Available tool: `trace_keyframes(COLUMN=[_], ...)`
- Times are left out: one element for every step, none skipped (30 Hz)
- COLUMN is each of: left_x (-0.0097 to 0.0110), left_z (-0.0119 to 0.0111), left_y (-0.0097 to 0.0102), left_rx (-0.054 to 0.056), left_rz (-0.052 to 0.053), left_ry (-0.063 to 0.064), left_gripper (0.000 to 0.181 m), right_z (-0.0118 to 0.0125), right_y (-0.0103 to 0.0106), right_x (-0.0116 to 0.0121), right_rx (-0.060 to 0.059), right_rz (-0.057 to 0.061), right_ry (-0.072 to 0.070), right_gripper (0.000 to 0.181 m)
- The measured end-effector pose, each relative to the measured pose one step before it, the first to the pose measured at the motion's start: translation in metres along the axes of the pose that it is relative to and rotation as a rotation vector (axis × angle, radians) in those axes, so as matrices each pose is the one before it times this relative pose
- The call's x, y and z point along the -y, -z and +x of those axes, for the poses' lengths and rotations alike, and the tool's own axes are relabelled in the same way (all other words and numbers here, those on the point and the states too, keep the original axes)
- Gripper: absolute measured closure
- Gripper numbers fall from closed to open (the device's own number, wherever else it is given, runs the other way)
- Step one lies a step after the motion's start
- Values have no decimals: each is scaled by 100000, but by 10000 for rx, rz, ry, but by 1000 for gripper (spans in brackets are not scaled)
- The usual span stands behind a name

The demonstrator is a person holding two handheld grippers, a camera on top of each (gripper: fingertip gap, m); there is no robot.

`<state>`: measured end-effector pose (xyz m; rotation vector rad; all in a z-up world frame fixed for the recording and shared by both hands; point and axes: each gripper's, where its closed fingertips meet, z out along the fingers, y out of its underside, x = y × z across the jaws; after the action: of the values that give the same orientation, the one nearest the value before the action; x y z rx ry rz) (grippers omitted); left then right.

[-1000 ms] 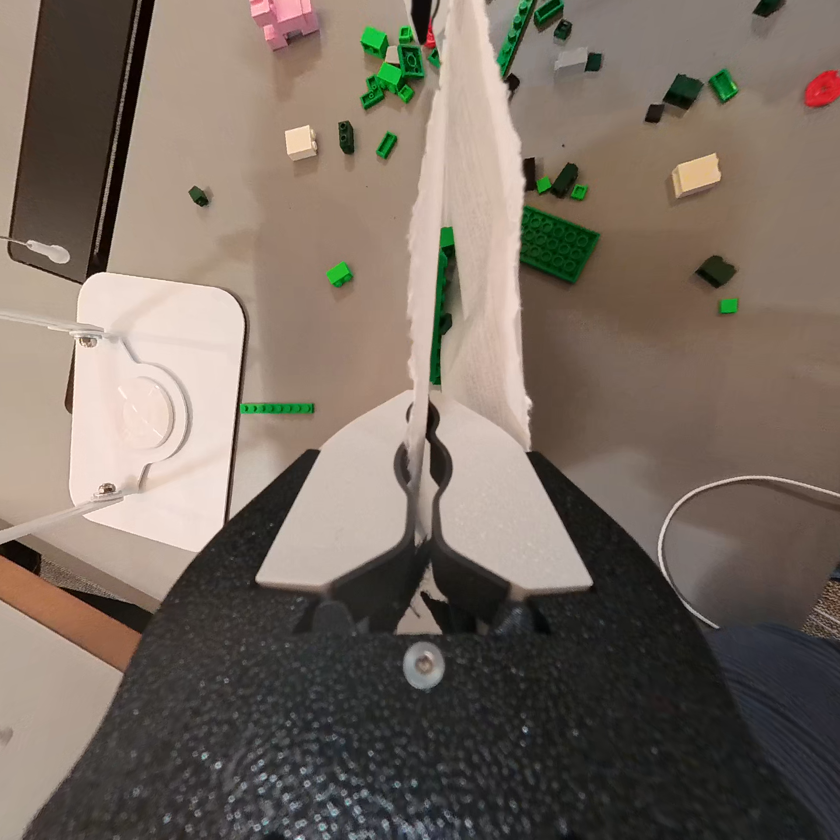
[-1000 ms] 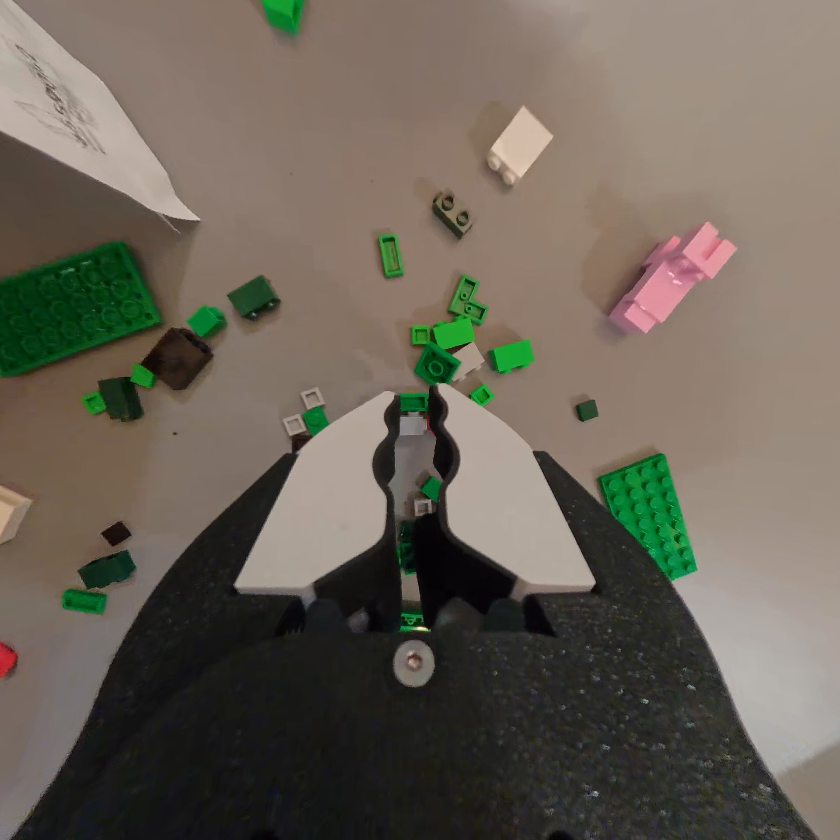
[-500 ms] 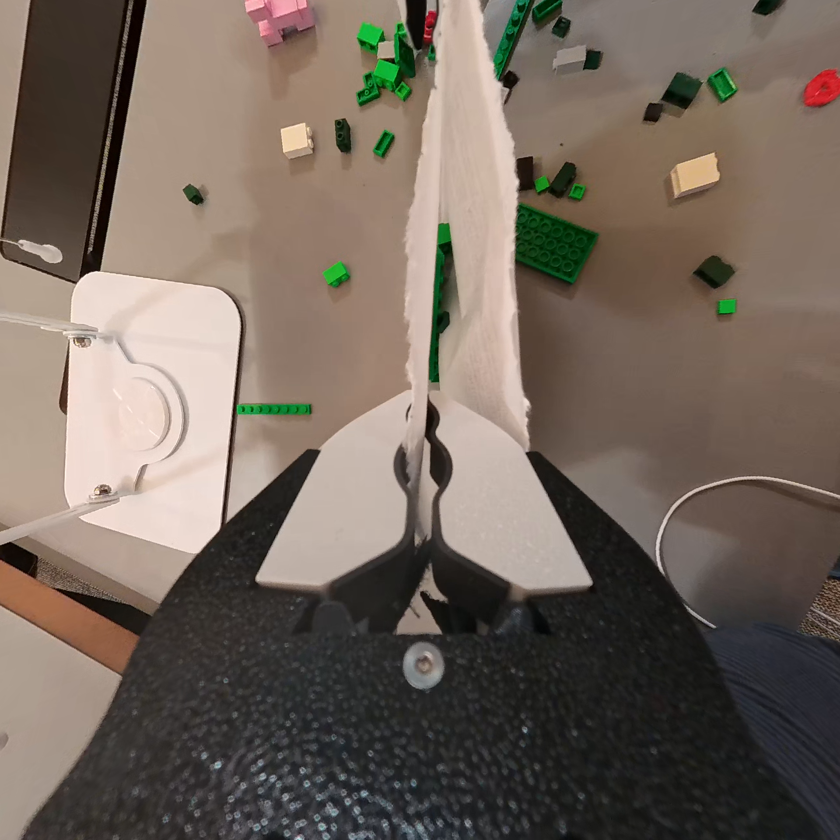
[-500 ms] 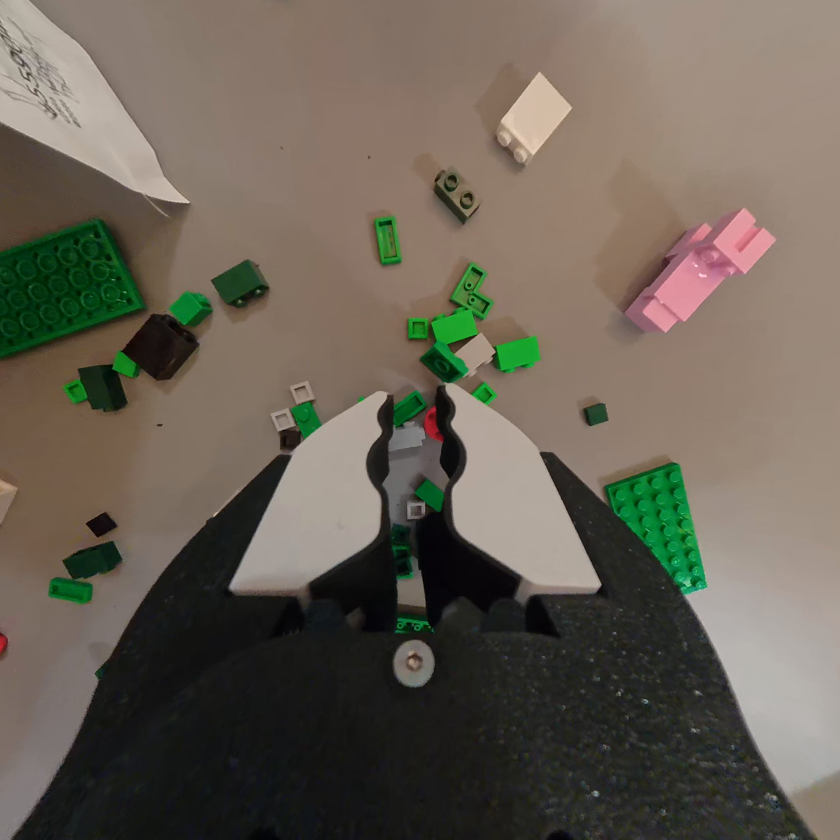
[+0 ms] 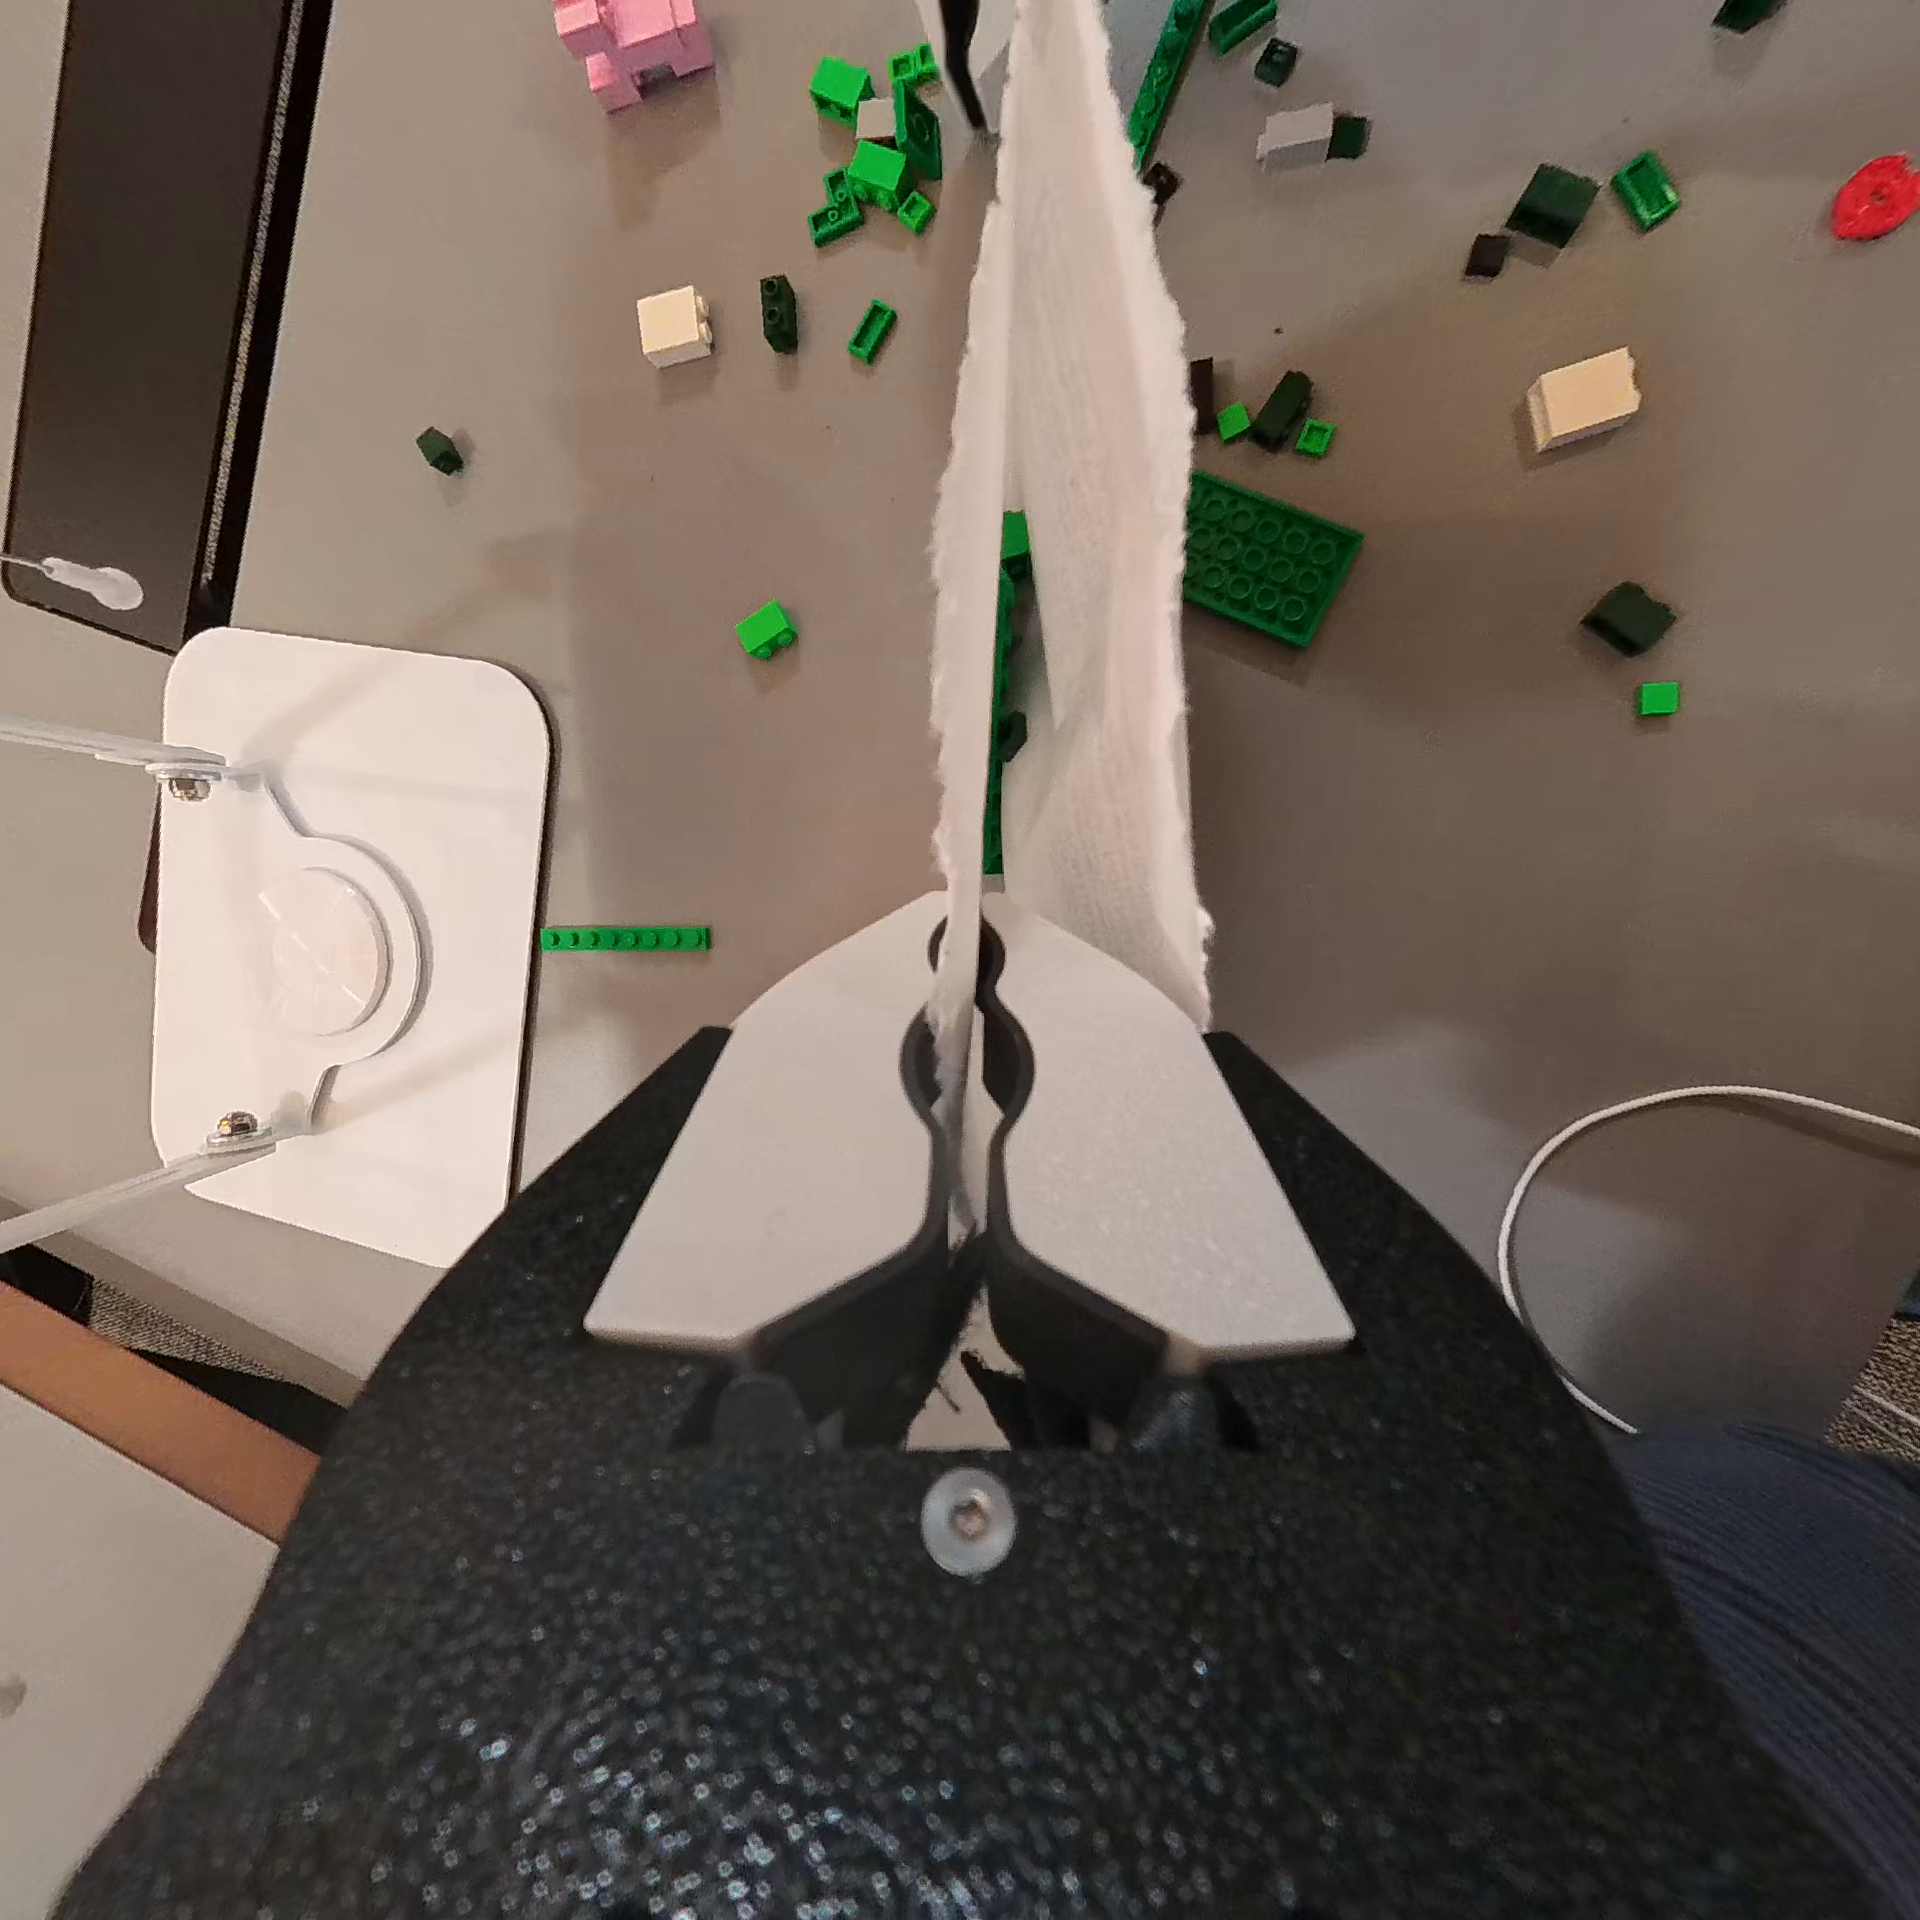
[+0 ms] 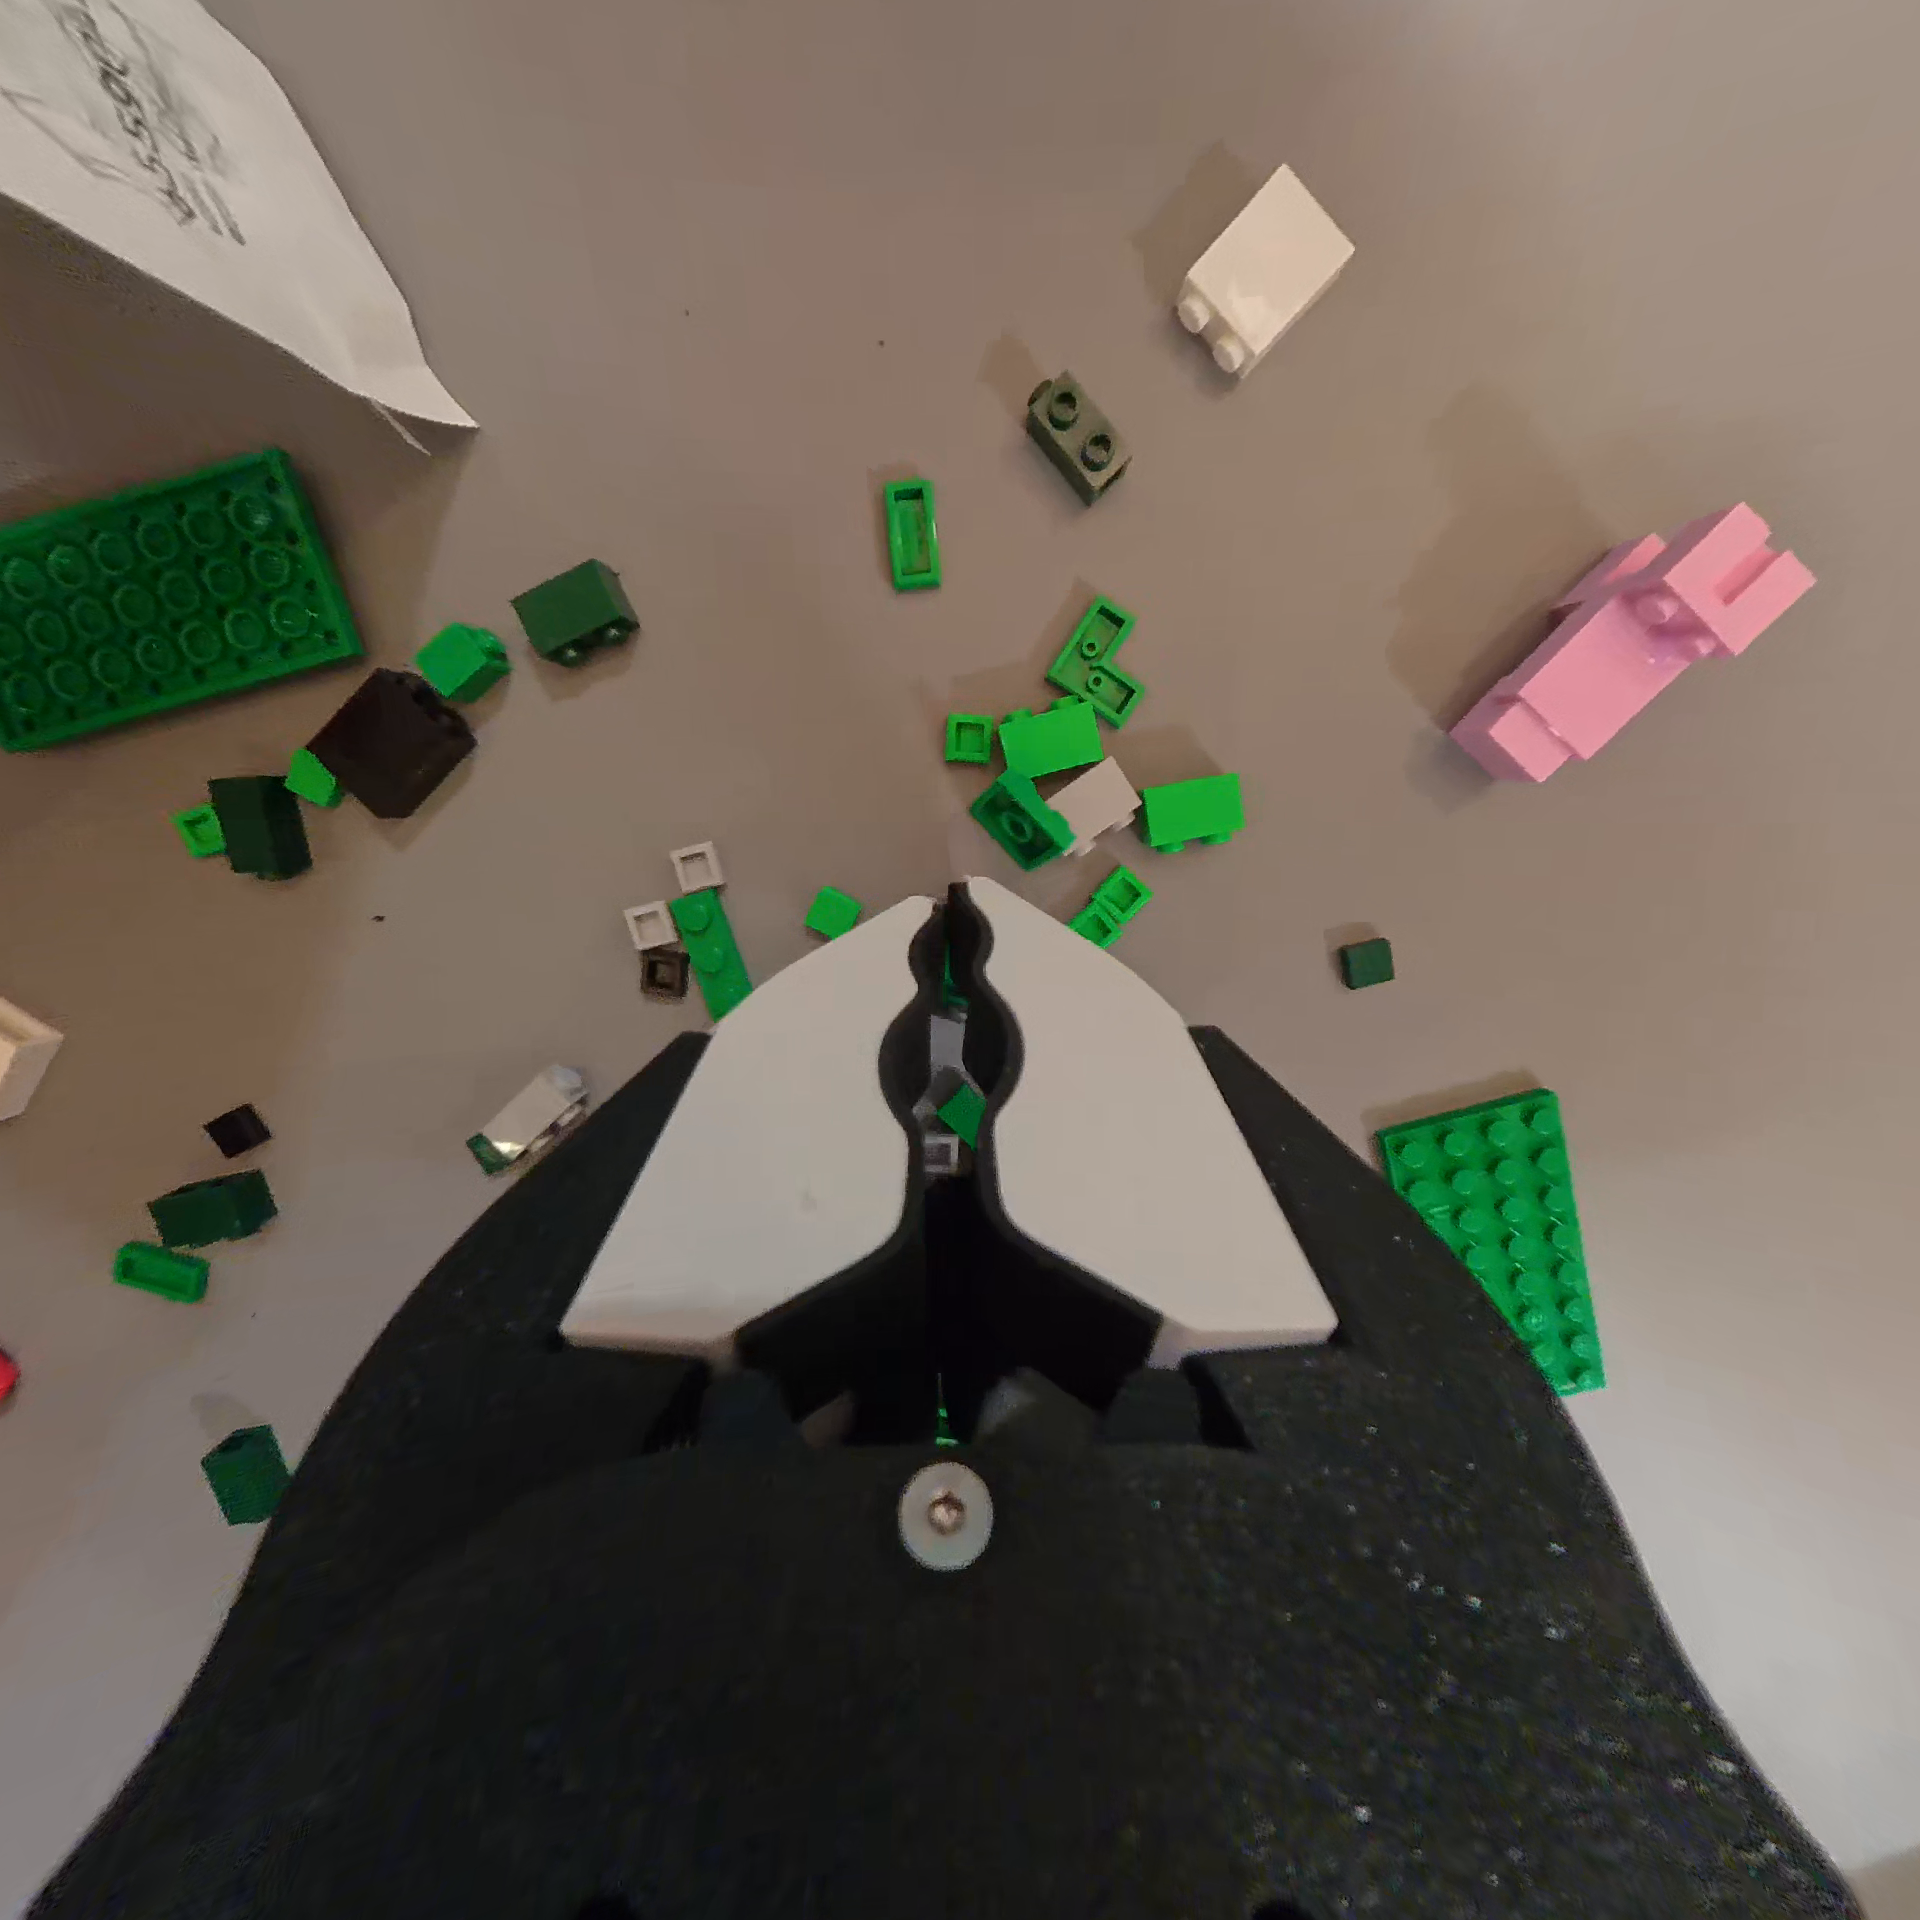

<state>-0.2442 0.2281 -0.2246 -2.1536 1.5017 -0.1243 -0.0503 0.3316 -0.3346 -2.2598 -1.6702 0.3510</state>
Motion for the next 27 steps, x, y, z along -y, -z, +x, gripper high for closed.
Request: trace_keyframes(left_x=[-3,-2,2,1,-1,6,-11,4,3,5,3,12,6,12,12,7,0,-11,-7,-1,-7,2,-2,5,10,5,5], left_z=[11,10,-2,1,11,-6,23,32,20,-2,-2,13,5,10,11,10,6,-7,-14,-11,-18,12,-4,17,1,2,4], left_y=[4,3,12,-1,1,-4,-3,1,4,-2,-1,-15,-2,-2,-15,-1,0,2,-2,-5,-3,1,1,3,-3,0,1], left_rx=[-4,-1,4,-1,-6,2,-11,-14,-2,3,4,-3,-4,3,-4,-2,-4,-4,-4,-2,-3,-3,0,2,2,6,5], left_rz=[0,0,0,1,-1,-4,-3,-1,0,-3,-4,-1,-2,-2,-1,1,0,2,3,2,4,4,-2,1,-5,-1,-1], left_ry=[-4,0,-5,-1,6,1,-3,1,-6,-4,-1,0,-6,-4,-5,-8,0,5,10,12,5,-1,-5,-4,-7,-5,-3], left_gripper=[181,181,181,181,181,181,181,181,181,181,181,181,181,181,181,181,181,181,181,181,181,181,181,181,181,181,181], right_z=[-127,-114,2,57,85,144,90,50,32,103,111,44,105,127,84,39,-43,-79,-160,-239,-64,94,112,111,29,-70,-84], right_y=[205,213,197,133,57,-20,-44,-62,-30,-2,-14,-55,-20,32,78,110,103,73,23,-17,-20,-19,-11,-29,-32,-74,-121], right_x=[80,54,11,-48,-194,-258,-219,-161,-51,65,32,-31,-28,-99,-205,-267,-288,-199,-54,49,60,119,267,312,227,109,22], right_rx=[48,68,13,-22,-49,-104,-87,-58,-39,-60,-45,11,-34,-62,-66,-40,19,54,121,184,72,-62,-119,-148,-83,10,59], right_rz=[135,118,88,40,-68,-119,-95,-66,-20,45,6,-46,-60,-120,-187,-216,-202,-128,-14,53,48,75,163,181,102,3,-69], right_ry=[-57,-122,-144,-131,-78,-5,43,22,-1,-28,-63,-67,-58,-45,-45,-77,-92,-104,-89,-60,-38,58,174,203,160,93,51], right_gripper=[181,177,174,172,171,170,169,168,168,167,167,167,167,167,167,166,166,166,166,166,166,166,166,165,166,165,165])
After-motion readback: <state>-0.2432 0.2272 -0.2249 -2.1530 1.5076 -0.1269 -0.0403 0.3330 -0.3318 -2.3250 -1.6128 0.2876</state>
